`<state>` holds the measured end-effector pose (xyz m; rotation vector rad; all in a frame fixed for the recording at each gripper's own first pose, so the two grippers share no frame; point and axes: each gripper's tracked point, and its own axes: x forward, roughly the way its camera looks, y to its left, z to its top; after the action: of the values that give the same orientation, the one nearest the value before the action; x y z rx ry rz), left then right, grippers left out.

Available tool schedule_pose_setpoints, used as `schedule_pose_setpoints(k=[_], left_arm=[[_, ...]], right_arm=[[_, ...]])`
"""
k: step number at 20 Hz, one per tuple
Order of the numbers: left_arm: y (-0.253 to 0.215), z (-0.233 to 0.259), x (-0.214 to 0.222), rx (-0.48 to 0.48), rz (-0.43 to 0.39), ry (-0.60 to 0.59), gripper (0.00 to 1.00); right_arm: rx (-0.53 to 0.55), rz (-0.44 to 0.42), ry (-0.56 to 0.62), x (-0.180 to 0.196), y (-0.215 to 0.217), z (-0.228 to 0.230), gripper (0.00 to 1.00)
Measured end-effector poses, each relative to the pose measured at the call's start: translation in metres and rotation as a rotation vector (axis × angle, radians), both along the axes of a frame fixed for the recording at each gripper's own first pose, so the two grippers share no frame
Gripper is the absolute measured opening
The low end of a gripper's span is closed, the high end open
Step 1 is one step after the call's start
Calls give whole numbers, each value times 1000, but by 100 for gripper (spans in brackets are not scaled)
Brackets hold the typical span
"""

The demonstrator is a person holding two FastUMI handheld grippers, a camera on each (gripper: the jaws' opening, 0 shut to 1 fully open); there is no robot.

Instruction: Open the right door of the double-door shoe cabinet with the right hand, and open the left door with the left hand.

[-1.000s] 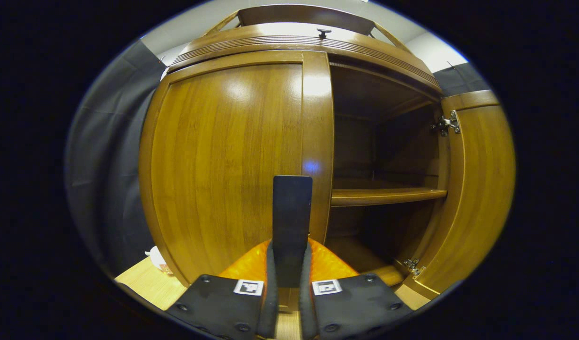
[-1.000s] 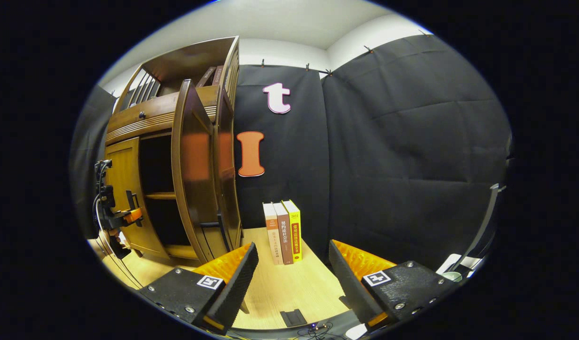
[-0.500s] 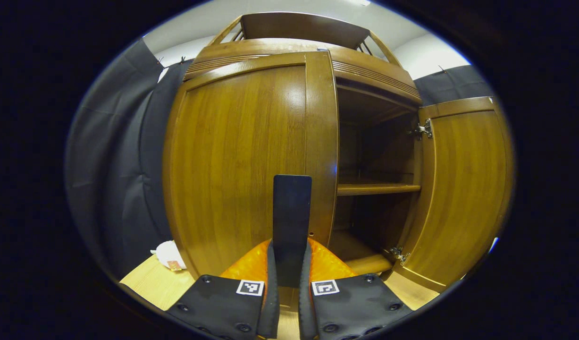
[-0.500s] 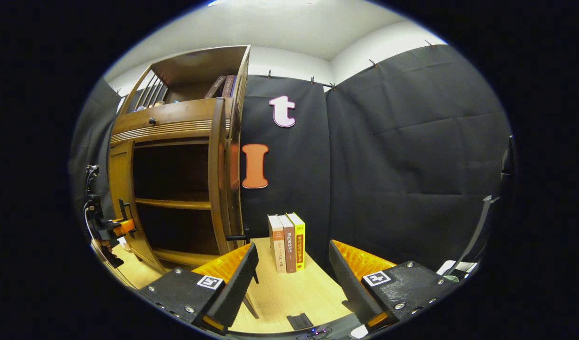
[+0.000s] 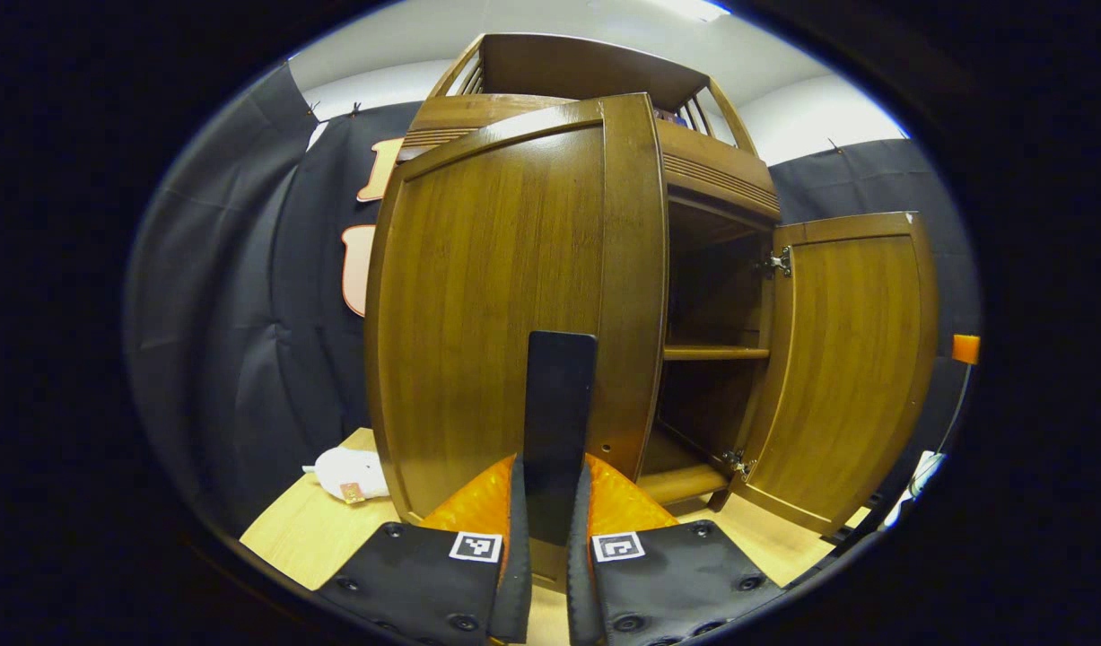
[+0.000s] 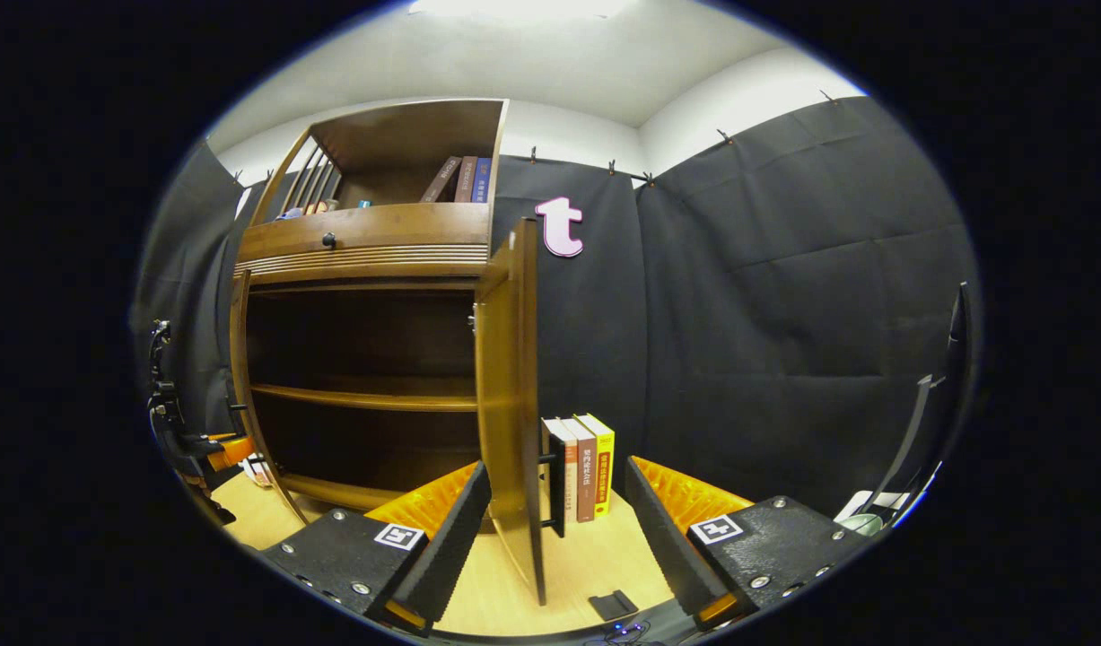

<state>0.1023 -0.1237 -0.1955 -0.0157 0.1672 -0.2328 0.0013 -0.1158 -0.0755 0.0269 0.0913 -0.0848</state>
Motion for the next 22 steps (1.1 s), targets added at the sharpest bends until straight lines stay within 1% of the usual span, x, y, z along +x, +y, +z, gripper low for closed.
schedule_pose_setpoints(k=[2, 3, 4, 5, 6, 7, 8, 12, 14, 15, 18, 19, 20, 22], left_arm=[[12, 5, -10, -8, -8, 3, 23], [20, 6, -15, -8, -9, 3, 26], [27, 7, -19, -5, -11, 0, 25], [34, 8, -23, 1, -13, -2, 25], [40, 8, -26, 3, -14, -3, 19], [46, 9, -29, 3, -14, -2, 22], [55, 10, -34, 1, -13, -2, 23], [83, 14, -46, 12, -5, -9, 22], [89, 15, -46, 9, -9, -7, 22], [92, 14, -48, 7, -7, -4, 19], [114, 15, -52, 4, 17, -9, 21], [120, 14, -53, 1, 24, -8, 21], [126, 14, -52, -2, 33, -4, 18], [140, 12, -51, -5, 57, 4, 17]], right_arm=[[0, 10, 0, -5, 18, -1, 92], [0, 17, 3, -6, 26, -2, 95], [0, 22, 4, -8, 35, -2, 92], [1, 28, 4, -10, 43, -2, 92], [3, 34, 4, -10, 51, -2, 92], [4, 38, 5, -11, 59, -1, 92], [6, 41, 6, -11, 66, -2, 92], [12, 62, 10, -14, 94, -4, 92], [8, 74, 8, -15, 106, -5, 92], [11, 83, 7, -15, 112, -5, 92], [24, 110, 6, -11, 129, -5, 92], [23, 117, 5, -12, 134, -5, 92], [22, 125, 2, -11, 138, -4, 92], [21, 144, 0, -8, 148, -3, 92]])
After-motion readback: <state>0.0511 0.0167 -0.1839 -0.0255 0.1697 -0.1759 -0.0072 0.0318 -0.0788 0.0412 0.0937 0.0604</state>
